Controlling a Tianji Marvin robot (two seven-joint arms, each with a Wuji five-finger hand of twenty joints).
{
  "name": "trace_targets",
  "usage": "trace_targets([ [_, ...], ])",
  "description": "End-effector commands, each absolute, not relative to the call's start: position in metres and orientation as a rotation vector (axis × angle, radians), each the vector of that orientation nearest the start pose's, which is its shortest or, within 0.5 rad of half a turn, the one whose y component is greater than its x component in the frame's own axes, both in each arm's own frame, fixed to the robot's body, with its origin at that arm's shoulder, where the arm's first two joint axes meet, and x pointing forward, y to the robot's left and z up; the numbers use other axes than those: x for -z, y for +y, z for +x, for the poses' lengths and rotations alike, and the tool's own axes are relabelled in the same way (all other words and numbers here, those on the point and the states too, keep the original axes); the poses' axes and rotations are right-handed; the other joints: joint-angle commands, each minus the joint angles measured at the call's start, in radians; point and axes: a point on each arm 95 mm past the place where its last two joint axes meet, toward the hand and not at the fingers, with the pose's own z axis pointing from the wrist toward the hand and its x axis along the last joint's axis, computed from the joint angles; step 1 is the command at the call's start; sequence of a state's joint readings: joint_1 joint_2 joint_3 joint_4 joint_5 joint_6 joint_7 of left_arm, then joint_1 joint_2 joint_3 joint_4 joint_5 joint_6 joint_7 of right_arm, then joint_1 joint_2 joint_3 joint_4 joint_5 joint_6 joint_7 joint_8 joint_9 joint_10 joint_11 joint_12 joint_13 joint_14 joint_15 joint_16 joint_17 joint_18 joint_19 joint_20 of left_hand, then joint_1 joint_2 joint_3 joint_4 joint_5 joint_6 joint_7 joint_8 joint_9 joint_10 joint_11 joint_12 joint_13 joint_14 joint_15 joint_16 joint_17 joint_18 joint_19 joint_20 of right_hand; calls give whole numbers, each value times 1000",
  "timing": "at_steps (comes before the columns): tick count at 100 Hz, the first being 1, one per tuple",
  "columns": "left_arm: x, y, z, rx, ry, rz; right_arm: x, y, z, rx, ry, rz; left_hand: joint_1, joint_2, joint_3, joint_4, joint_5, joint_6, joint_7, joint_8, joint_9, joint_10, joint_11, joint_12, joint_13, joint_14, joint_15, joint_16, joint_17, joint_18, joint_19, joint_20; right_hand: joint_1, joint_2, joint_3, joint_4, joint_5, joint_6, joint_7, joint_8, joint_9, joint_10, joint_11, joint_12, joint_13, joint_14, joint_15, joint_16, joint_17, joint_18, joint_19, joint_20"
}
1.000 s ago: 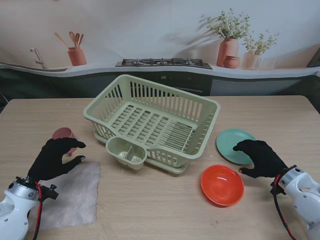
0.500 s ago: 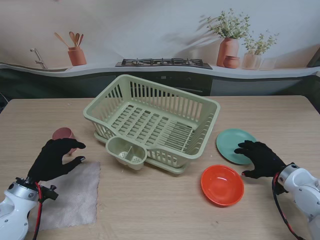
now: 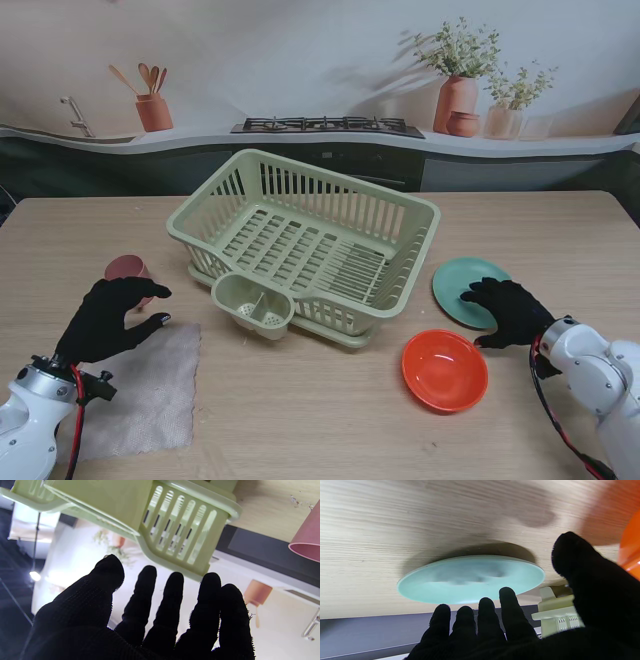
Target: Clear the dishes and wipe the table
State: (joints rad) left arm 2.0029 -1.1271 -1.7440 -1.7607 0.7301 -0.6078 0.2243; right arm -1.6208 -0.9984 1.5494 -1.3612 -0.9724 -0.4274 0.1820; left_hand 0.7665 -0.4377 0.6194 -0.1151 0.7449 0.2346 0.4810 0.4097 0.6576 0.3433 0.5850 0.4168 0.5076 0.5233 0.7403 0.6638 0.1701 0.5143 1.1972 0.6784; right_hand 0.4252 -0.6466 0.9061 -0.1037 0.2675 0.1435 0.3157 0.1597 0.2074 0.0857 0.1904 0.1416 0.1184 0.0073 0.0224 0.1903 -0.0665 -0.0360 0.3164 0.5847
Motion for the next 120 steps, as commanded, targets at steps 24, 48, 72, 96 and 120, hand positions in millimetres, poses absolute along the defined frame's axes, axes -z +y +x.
trace_targets([
  [24, 293, 120, 296, 1953, 1157, -1172, 371, -154, 404, -1242, 1772, 1389, -4, 35, -5, 19, 29, 6, -11, 1, -9, 20, -7, -3, -3, 14, -7, -2, -14, 10, -21, -16, -10, -12, -36, 10, -44, -11, -13, -8, -38, -15, -20, -11, -42, -29, -24, 6, -4, -22, -33, 10],
  [48, 293, 120, 296, 1953, 1155, -1178, 383, -152, 404, -1180, 1780, 1446, -6, 44, -11, 21, 29, 11, -14, 0, -9, 22, -8, -3, -4, 14, -7, -2, -14, 11, -21, -16, 2, -15, -33, 10, -47, -13, -12, -6, -39, -13, -16, -7, -42, -29, -24, 8, -4, -23, -34, 13],
  [72, 294, 120, 295, 1951, 1158, -1180, 395, -151, 402, -1140, 1783, 1491, -5, 44, -15, 22, 30, 9, -14, 0, -9, 22, -7, -3, -4, 15, -7, -2, -14, 10, -22, -17, 20, -20, 15, 10, -48, -15, -1, -1, -36, -15, -2, 0, -37, -29, -12, 13, -2, -42, -28, 23],
  [96, 294, 120, 294, 1952, 1153, -1174, 402, -150, 394, -1120, 1764, 1527, -3, 46, -19, 21, 29, 7, -13, 1, -9, 21, -8, -3, -4, 16, -6, -2, -15, 10, -22, -17, 151, 46, 117, -11, -36, -33, 83, 6, -28, -31, 94, 41, -11, -35, 73, 12, 2, -49, 44, 103],
  [120, 294, 119, 294, 1953, 1152, -1175, 408, -147, 388, -1128, 1717, 1541, -3, 45, -20, 21, 30, 6, -13, 1, -9, 22, -7, -3, -4, 15, -6, -2, -14, 11, -21, -17, 358, 185, 178, 1, -22, -57, 255, -4, -24, -53, 287, 118, 21, -59, 246, 23, 88, -66, 115, 53],
])
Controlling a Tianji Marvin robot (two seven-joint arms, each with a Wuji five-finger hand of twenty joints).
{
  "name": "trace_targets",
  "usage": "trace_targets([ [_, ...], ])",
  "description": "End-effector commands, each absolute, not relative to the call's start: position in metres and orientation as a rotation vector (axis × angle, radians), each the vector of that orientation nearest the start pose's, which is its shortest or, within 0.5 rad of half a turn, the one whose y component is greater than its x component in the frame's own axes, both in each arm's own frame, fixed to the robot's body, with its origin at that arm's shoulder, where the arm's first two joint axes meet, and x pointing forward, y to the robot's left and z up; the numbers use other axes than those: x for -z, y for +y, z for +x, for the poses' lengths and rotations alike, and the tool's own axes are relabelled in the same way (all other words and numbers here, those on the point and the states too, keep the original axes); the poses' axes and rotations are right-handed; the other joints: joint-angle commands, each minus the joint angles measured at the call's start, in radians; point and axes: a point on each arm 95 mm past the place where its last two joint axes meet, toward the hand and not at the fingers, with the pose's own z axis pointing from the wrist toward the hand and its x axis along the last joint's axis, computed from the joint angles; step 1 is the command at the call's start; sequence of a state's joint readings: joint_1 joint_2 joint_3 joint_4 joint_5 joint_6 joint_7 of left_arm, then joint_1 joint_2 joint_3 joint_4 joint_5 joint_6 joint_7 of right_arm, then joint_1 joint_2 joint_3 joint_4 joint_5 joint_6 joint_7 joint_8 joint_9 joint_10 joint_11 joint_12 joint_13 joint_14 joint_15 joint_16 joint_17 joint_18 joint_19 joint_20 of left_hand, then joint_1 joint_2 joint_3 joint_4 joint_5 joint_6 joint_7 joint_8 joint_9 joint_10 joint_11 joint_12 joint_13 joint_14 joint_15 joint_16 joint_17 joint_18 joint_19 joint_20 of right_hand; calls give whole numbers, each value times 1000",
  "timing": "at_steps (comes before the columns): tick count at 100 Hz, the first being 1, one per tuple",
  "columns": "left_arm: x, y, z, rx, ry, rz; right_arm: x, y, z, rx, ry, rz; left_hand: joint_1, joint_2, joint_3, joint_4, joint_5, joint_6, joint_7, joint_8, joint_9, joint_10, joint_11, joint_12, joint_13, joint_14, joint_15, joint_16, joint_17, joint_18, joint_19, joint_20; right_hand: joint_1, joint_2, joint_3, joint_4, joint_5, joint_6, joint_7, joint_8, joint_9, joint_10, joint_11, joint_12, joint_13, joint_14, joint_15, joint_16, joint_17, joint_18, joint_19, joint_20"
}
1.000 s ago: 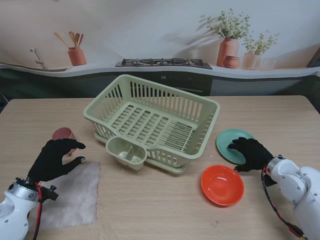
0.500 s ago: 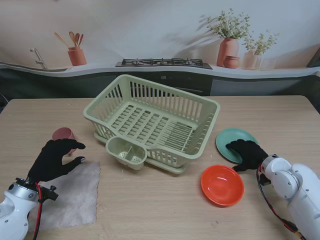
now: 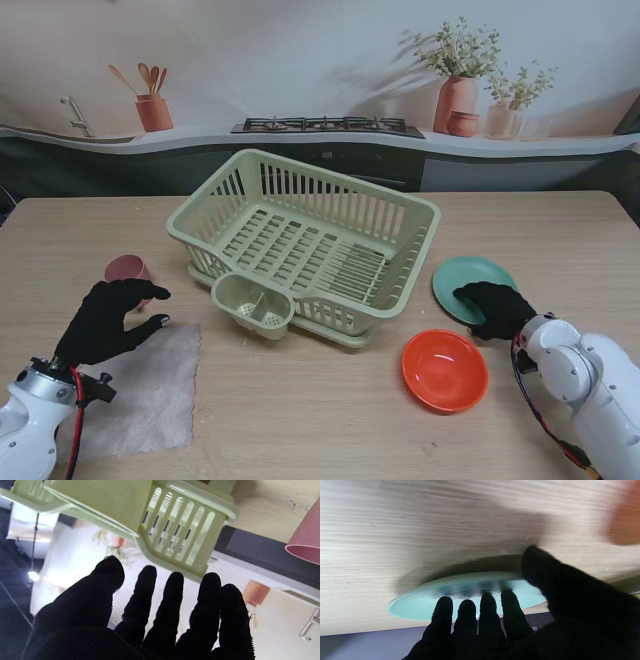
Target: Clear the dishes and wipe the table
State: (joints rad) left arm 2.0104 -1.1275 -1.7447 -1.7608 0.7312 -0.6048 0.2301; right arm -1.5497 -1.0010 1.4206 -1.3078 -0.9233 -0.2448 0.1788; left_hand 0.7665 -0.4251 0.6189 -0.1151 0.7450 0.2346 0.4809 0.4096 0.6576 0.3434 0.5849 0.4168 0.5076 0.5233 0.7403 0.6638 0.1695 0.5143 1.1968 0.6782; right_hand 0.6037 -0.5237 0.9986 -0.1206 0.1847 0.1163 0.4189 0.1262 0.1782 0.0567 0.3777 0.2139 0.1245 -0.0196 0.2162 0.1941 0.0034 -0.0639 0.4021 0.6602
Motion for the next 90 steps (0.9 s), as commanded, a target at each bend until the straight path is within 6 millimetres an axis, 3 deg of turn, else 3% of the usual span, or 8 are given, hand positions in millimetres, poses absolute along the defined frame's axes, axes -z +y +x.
trace_targets([
  [1, 294, 119, 294, 1952, 1152, -1175, 409, -146, 388, -1131, 1713, 1546, -2, 32, -19, 22, 31, 6, -13, 1, -8, 23, -7, -3, -4, 15, -6, -2, -14, 11, -21, -17, 188, 66, 93, 16, 62, -34, 159, 31, 4, -25, 112, 50, 15, -34, 62, 24, 21, -44, 35, -32],
  [10, 294, 119, 295, 1949, 1157, -1179, 409, -144, 388, -1148, 1694, 1570, -2, 34, -20, 21, 29, 9, -14, 1, -10, 22, -8, -3, -4, 16, -6, -2, -14, 10, -21, -17, 238, 90, 117, 13, 72, -46, 187, 40, 17, -32, 147, 61, 39, -44, 90, 36, 38, -56, 84, -58],
  [12, 294, 119, 295, 1949, 1159, -1181, 409, -144, 388, -1150, 1694, 1568, -2, 34, -20, 22, 30, 8, -14, 1, -10, 22, -7, -3, -5, 16, -6, -2, -15, 9, -21, -17, 251, 102, 118, 12, 76, -45, 197, 44, 26, -31, 152, 61, 47, -45, 93, 41, 31, -58, 140, -109],
  [31, 294, 118, 296, 1949, 1169, -1187, 404, -140, 389, -1238, 1632, 1498, -1, 33, -21, 21, 31, 6, -13, 1, -9, 22, -8, -3, -4, 16, -6, -2, -15, 10, -21, -17, 357, 158, 97, -1, 192, -56, 234, 76, 158, -8, 173, 76, 180, -18, 119, 56, 87, -18, 376, -238],
  [33, 294, 118, 296, 1949, 1168, -1187, 402, -140, 389, -1250, 1624, 1489, -1, 33, -21, 21, 32, 7, -13, 1, -8, 21, -7, -3, -4, 16, -6, -2, -15, 10, -20, -17, 363, 161, 95, 1, 206, -55, 228, 82, 170, -5, 169, 81, 193, -13, 116, 57, 90, -10, 421, -298],
  [36, 294, 118, 296, 1949, 1167, -1187, 399, -140, 389, -1268, 1610, 1477, -1, 34, -22, 21, 31, 7, -14, 1, -10, 23, -8, -3, -5, 16, -6, -2, -14, 9, -20, -16, 375, 165, 90, -2, 224, -54, 228, 84, 189, -1, 168, 81, 212, -6, 115, 57, 100, 10, 447, -318],
  [50, 294, 118, 296, 1954, 1158, -1182, 383, -140, 391, -1370, 1523, 1386, -1, 36, -23, 21, 31, 8, -13, 1, -9, 21, -7, -3, -5, 15, -6, -2, -15, 9, -20, -17, 409, 174, 78, -6, 324, -30, 231, 90, 308, 49, 171, 84, 354, 64, 141, 66, 201, 157, 542, -349],
  [90, 293, 119, 293, 1964, 1145, -1167, 353, -146, 392, -1509, 1394, 1245, -1, 34, -24, 21, 31, 7, -12, 2, -8, 22, -7, -2, -3, 16, -5, -2, -14, 9, -19, -16, 442, 171, 76, -12, 503, 21, 179, 66, 470, 118, 145, 77, 510, 170, 157, 71, 364, 310, 589, -389],
])
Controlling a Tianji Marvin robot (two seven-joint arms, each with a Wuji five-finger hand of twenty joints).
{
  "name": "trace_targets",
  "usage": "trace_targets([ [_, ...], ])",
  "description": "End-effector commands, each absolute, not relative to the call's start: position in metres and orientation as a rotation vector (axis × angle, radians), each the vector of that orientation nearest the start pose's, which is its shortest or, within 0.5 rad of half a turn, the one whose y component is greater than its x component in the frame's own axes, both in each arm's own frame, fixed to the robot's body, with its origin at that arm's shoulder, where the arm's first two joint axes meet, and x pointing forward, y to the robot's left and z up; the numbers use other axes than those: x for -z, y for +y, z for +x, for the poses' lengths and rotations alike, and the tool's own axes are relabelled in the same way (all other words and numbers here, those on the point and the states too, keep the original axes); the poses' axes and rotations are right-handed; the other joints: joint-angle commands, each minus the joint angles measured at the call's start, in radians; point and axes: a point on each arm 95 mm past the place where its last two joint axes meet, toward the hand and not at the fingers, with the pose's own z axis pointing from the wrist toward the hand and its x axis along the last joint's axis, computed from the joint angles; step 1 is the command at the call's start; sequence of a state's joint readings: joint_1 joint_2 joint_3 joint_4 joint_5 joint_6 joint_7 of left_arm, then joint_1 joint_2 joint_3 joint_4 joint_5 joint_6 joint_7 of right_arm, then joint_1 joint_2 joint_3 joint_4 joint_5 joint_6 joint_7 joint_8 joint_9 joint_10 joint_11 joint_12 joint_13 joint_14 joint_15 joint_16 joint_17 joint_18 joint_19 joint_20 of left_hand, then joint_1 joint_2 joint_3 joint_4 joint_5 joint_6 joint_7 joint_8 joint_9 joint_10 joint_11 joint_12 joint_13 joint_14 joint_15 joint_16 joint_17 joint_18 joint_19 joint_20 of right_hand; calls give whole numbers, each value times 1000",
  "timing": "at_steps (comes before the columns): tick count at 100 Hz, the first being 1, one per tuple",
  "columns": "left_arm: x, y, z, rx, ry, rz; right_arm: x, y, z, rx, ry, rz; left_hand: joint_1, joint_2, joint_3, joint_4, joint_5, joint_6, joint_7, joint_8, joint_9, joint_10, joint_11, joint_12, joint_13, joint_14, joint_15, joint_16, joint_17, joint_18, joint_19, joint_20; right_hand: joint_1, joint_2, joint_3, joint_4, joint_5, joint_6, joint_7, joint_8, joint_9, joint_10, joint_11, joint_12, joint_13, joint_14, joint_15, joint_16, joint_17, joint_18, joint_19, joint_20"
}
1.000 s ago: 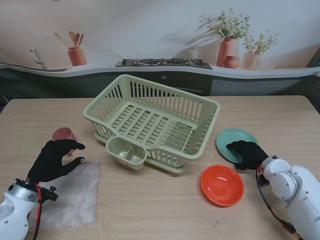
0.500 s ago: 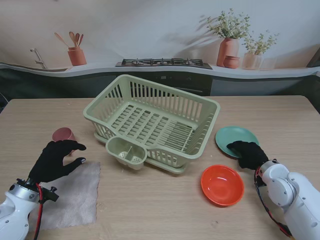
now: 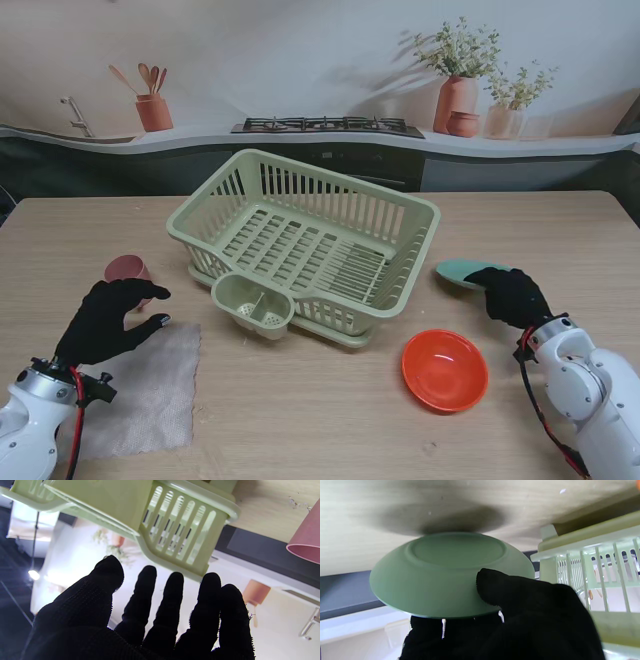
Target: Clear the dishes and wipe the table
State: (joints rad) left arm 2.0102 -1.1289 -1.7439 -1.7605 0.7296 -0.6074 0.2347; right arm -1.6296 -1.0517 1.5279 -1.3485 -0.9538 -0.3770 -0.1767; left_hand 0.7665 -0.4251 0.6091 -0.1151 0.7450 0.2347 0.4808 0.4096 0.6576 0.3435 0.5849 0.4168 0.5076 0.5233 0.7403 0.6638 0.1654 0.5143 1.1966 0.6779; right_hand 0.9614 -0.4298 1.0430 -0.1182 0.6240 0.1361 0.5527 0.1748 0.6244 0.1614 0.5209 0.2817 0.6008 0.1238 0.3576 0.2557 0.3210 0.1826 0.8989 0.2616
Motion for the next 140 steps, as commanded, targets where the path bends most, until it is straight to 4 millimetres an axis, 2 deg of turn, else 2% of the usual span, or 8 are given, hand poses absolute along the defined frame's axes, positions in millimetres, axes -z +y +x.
trace_targets([
  [1, 293, 119, 293, 1964, 1145, -1167, 353, -146, 392, -1512, 1390, 1243, -1, 35, -15, 21, 31, 7, -12, 2, -8, 22, -7, -3, -3, 16, -5, -2, -10, 9, -19, -16, 85, 77, 30, -14, 72, 2, 40, 15, 32, 15, -3, 8, 37, 30, 19, 10, 51, 68, 94, 8],
  [20, 293, 120, 292, 1962, 1143, -1165, 343, -147, 393, -1559, 1334, 1201, -2, 35, -15, 21, 32, 5, -11, 2, -9, 22, -7, -3, -4, 16, -5, -2, -10, 10, -19, -16, 87, 75, 37, -15, 143, 26, 30, 5, 104, 48, -9, 5, 108, 85, 42, 17, 132, 123, 113, -4],
  [35, 293, 120, 292, 1965, 1143, -1165, 336, -148, 393, -1595, 1288, 1185, -2, 36, -16, 21, 34, 7, -11, 2, -6, 24, -6, -2, -2, 19, -4, -1, -8, 10, -17, -15, 81, 67, 48, -14, 191, 46, 37, 3, 156, 87, 3, 10, 183, 135, 70, 23, 243, 167, 138, -18],
  [56, 292, 121, 288, 1969, 1141, -1154, 326, -152, 392, -1631, 1232, 1157, -9, 59, -31, 21, 39, 11, -12, 1, -1, 27, -4, -2, 3, 23, 2, 2, -4, 13, -6, -9, 77, 51, 62, -20, 227, 64, 47, -2, 197, 120, 17, 15, 236, 174, 104, 33, 326, 161, 178, -36],
  [63, 292, 121, 287, 1970, 1135, -1151, 323, -154, 392, -1640, 1213, 1146, -3, 93, -85, 35, 44, 13, -19, -4, 0, 28, -4, -1, 1, 24, 7, 4, -6, 13, 2, -2, 76, 44, 66, -29, 234, 67, 46, -9, 205, 128, 19, 16, 248, 180, 113, 35, 345, 160, 191, -41],
  [78, 292, 122, 286, 1971, 1114, -1143, 316, -157, 392, -1660, 1175, 1122, -2, 110, -104, 39, 49, 13, -22, -6, 1, 28, -4, -1, -1, 27, 7, 4, -9, 14, 4, 0, 69, 26, 83, -49, 250, 76, 43, -37, 220, 142, 15, 13, 272, 192, 109, 27, 379, 161, 202, -70],
  [140, 292, 123, 286, 1970, 1100, -1140, 277, -149, 405, -1764, 1066, 996, 9, 111, -127, 46, 50, 16, -27, -7, -1, 27, -3, -1, -4, 26, 7, 3, -10, 14, 1, 0, 72, 18, 91, -66, 265, 85, 40, -66, 225, 152, 19, 16, 283, 204, 120, 26, 399, 155, 229, -115],
])
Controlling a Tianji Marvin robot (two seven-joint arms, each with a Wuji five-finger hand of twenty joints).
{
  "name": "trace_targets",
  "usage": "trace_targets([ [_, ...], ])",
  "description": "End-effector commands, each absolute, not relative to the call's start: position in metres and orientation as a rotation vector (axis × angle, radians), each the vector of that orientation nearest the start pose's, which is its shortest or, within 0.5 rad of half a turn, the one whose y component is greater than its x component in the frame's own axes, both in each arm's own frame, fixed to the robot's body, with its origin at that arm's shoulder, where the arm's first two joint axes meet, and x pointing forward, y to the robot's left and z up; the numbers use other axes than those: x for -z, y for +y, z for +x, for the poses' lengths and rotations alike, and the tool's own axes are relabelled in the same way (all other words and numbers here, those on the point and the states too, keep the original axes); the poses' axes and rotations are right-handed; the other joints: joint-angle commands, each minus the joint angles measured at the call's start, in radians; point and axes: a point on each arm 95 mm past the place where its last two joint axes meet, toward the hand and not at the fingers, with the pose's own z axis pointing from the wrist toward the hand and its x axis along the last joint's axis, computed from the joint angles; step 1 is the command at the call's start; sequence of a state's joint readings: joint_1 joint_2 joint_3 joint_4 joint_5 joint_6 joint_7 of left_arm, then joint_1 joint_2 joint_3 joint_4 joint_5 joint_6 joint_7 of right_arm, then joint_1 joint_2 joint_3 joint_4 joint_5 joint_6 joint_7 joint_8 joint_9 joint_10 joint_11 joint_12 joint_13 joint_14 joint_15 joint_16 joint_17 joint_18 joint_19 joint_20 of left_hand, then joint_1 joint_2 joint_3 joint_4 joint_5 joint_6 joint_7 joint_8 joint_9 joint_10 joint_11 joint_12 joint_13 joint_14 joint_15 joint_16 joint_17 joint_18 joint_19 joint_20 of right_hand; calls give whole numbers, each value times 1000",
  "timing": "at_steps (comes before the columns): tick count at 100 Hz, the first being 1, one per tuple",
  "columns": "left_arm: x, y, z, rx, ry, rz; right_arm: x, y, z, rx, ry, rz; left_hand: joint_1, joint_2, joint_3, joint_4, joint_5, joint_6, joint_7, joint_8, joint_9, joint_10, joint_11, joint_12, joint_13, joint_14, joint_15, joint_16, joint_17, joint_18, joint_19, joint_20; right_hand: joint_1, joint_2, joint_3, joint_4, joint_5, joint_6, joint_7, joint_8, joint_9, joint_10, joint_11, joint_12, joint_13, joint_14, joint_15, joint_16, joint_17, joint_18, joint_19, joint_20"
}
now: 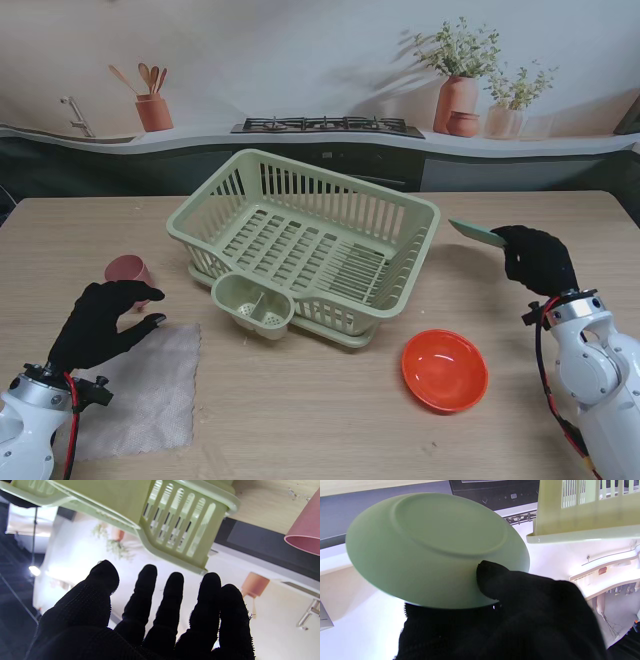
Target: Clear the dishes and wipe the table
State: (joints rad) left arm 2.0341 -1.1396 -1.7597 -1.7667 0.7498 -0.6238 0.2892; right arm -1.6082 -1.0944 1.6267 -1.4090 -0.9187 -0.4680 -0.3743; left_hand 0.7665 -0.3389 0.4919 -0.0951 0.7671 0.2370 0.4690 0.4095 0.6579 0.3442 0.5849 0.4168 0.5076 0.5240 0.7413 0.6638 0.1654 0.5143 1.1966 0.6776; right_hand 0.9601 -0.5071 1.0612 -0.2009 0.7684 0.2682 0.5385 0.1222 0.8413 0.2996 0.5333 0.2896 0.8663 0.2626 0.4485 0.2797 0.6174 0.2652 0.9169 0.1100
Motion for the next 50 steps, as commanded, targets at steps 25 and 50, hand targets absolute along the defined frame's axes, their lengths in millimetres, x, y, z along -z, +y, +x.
trace_targets([
  [25, 291, 123, 286, 1968, 1098, -1138, 247, -146, 412, -1829, 1074, 904, 9, 23, -8, 26, 28, 14, -14, -6, -1, 28, -4, -1, -4, 25, 5, 2, -11, 12, 0, 0, 70, 98, 72, 18, 117, -46, 54, -12, 6, 15, 13, 12, 21, 62, 36, 4, 104, 63, 215, 29],
  [50, 292, 123, 286, 1967, 1101, -1141, 224, -135, 414, -1893, 1091, 875, 8, 24, -9, 26, 28, 11, -14, -6, -2, 27, -4, -1, -4, 26, 5, 2, -12, 12, 0, 0, 70, 99, 71, 18, 116, -48, 55, -11, 7, 14, 12, 11, 23, 61, 39, 5, 105, 60, 220, 25],
])
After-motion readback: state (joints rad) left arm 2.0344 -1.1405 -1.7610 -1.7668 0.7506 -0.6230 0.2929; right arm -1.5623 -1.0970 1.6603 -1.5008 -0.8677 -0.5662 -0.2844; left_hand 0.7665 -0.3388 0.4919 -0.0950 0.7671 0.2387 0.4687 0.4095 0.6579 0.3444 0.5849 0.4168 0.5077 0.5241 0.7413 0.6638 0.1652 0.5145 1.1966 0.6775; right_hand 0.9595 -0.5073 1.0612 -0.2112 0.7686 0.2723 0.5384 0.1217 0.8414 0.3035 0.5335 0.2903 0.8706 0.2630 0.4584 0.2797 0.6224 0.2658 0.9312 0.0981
